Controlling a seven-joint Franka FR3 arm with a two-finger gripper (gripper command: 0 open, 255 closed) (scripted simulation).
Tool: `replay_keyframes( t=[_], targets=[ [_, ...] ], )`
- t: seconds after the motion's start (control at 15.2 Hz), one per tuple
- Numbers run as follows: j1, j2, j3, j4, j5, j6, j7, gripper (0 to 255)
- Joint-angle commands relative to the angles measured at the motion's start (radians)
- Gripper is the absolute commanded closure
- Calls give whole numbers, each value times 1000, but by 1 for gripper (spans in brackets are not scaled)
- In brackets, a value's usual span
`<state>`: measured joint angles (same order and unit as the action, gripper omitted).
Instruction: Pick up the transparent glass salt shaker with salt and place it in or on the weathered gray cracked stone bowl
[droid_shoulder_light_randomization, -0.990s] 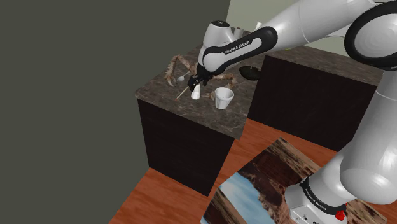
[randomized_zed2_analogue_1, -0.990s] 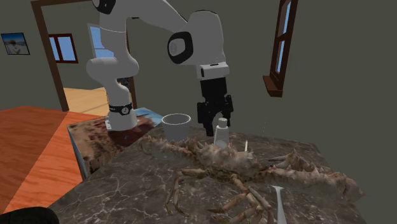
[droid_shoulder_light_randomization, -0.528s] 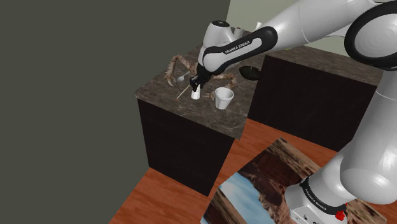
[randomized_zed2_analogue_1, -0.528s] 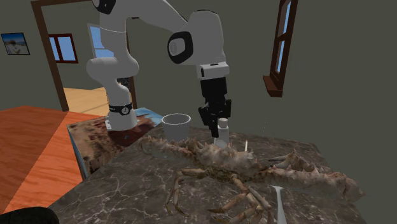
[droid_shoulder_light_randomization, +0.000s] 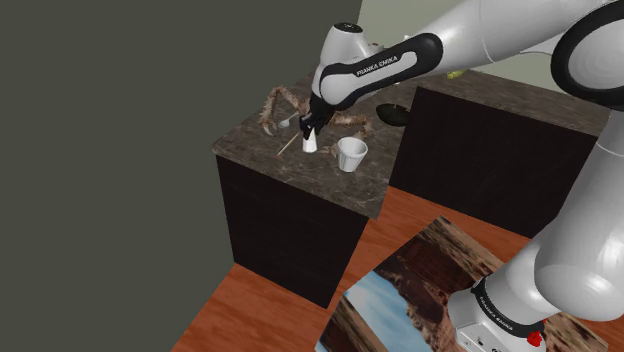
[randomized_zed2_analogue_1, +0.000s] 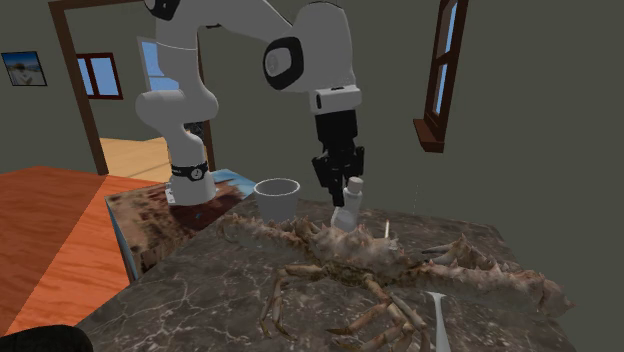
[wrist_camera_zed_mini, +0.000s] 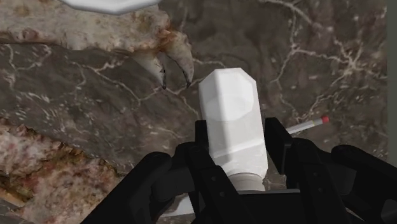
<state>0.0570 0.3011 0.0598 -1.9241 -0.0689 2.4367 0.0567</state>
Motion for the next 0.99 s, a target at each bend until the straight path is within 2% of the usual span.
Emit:
replay_keyframes(
  t=[0.0,0.92],
  targets=[
    [-2,-14,1,10,3,-24,-5,255],
    [-4,-90,5,102,17,-191,-17,255]
  ],
)
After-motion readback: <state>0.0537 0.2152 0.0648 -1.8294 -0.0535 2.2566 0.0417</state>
